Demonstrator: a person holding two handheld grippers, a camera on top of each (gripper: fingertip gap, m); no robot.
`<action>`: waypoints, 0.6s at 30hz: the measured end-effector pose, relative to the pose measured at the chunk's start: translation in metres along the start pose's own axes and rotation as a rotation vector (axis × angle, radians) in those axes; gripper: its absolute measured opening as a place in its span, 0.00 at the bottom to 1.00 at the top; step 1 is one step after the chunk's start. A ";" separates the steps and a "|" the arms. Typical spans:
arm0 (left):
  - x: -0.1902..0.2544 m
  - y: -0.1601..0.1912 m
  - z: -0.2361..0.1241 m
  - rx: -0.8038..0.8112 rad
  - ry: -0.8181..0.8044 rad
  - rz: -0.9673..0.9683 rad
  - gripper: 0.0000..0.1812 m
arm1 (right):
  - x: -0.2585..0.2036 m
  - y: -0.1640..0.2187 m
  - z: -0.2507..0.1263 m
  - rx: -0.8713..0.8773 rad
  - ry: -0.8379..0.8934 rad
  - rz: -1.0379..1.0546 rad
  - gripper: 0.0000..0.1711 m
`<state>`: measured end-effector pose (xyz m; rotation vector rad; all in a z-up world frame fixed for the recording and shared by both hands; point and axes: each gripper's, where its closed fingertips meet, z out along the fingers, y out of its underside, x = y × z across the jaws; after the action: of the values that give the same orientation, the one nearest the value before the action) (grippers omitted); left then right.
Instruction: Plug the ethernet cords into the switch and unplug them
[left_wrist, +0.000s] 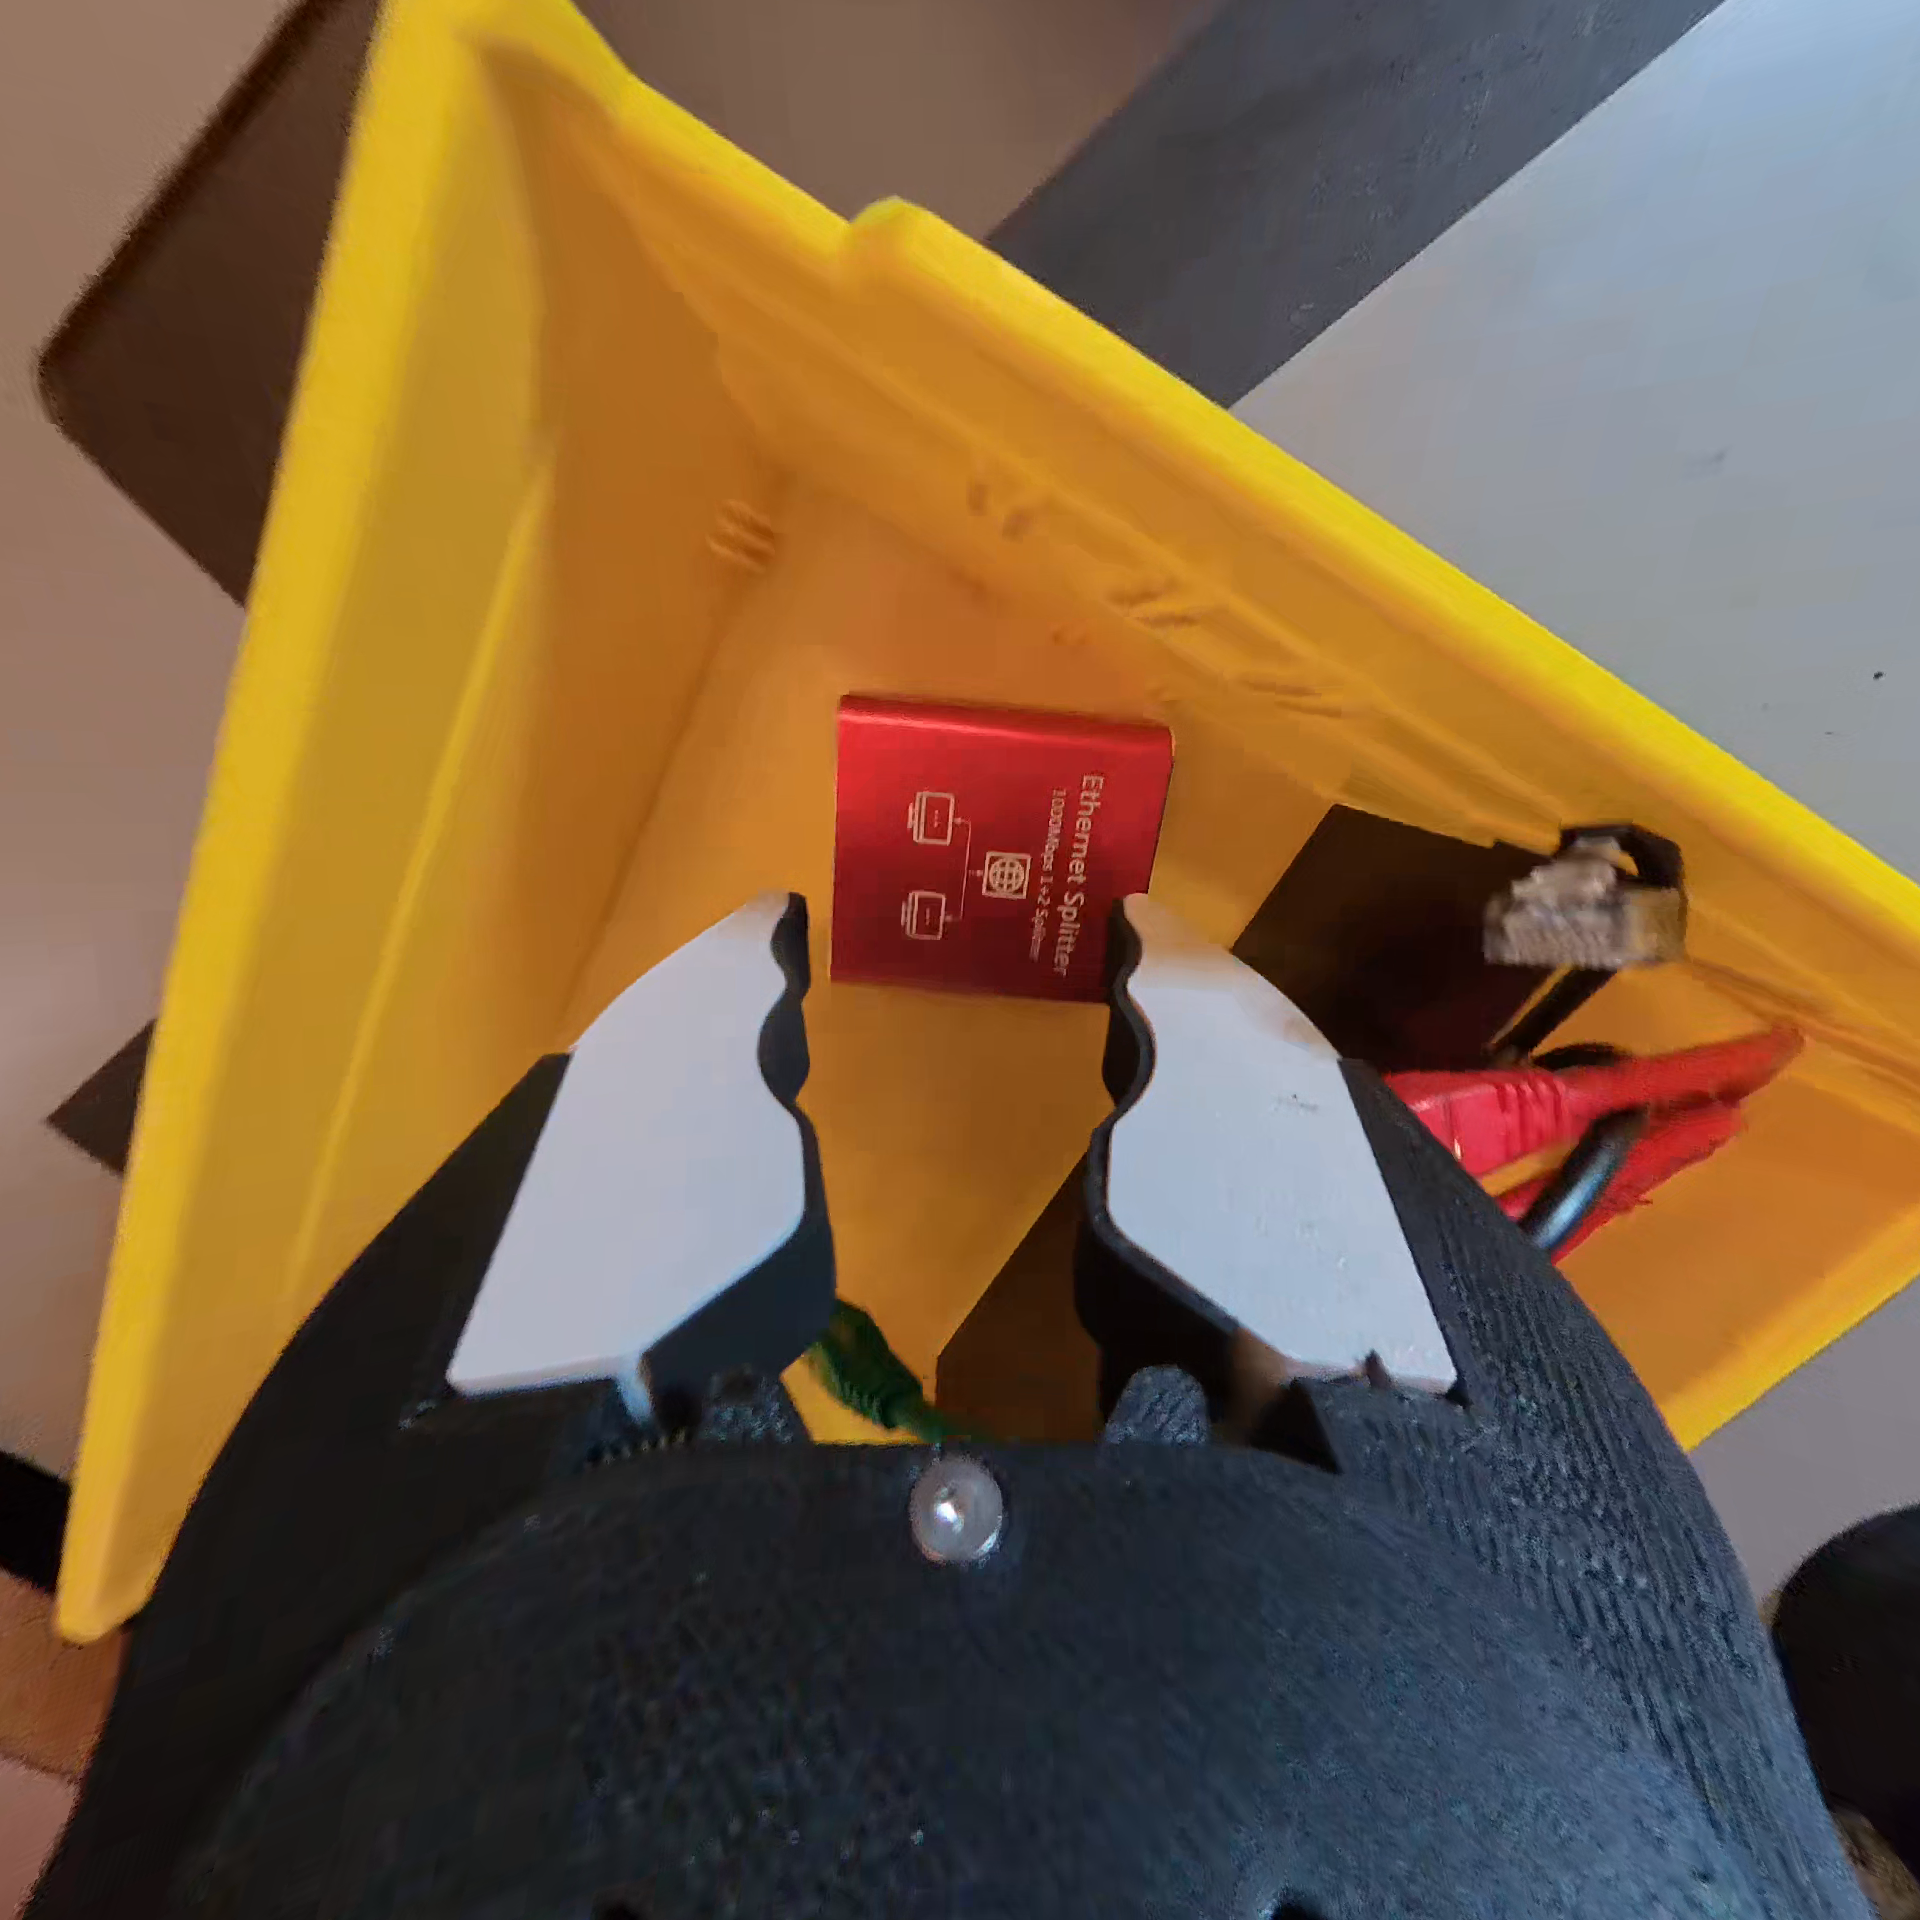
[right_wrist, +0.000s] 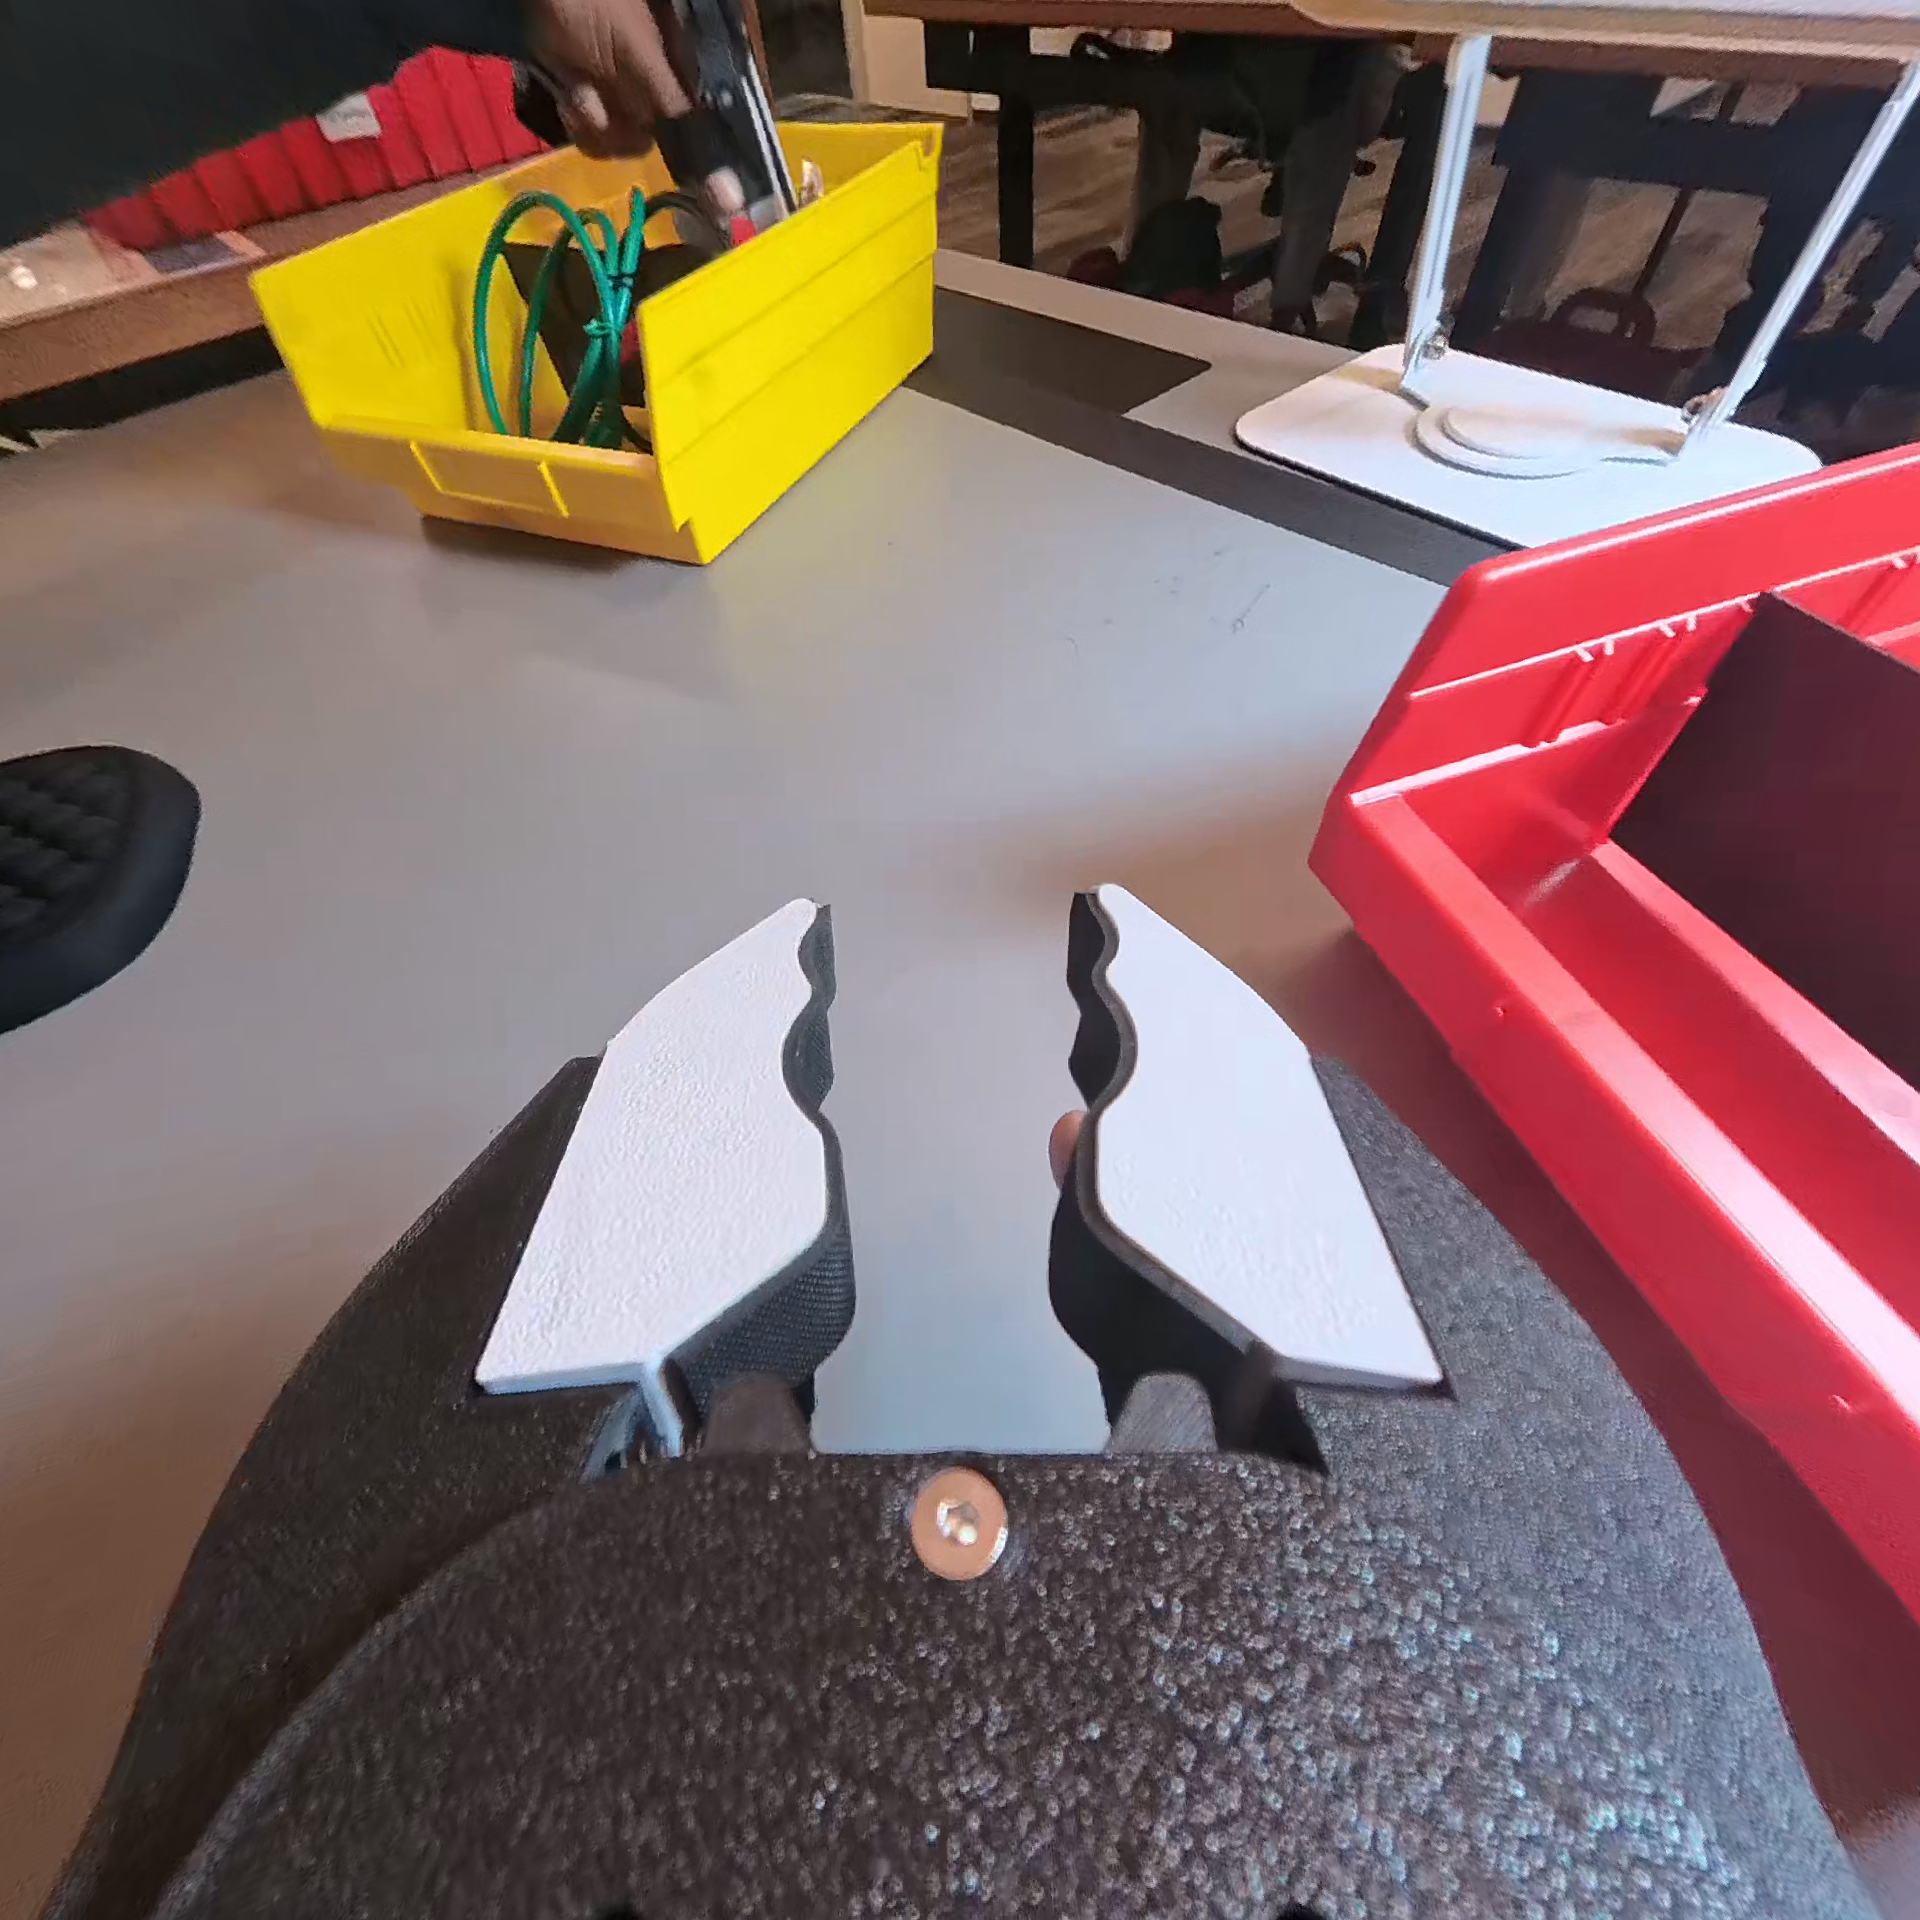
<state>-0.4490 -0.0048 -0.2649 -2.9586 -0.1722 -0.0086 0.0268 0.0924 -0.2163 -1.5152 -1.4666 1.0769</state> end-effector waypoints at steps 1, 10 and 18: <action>0.001 -0.002 0.004 -0.008 0.021 -0.005 0.32 | 0.002 0.000 0.001 0.006 0.000 0.008 0.25; -0.010 -0.008 0.009 -0.015 0.155 -0.078 0.32 | 0.004 0.012 0.007 -0.007 -0.034 0.028 0.23; 0.000 -0.003 0.021 -0.135 0.110 0.129 0.35 | 0.003 0.017 0.011 -0.022 -0.044 0.034 0.22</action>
<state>-0.4493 0.0019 -0.2849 -3.0873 0.0358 -0.1721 0.0228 0.0943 -0.2364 -1.5455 -1.4926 1.1240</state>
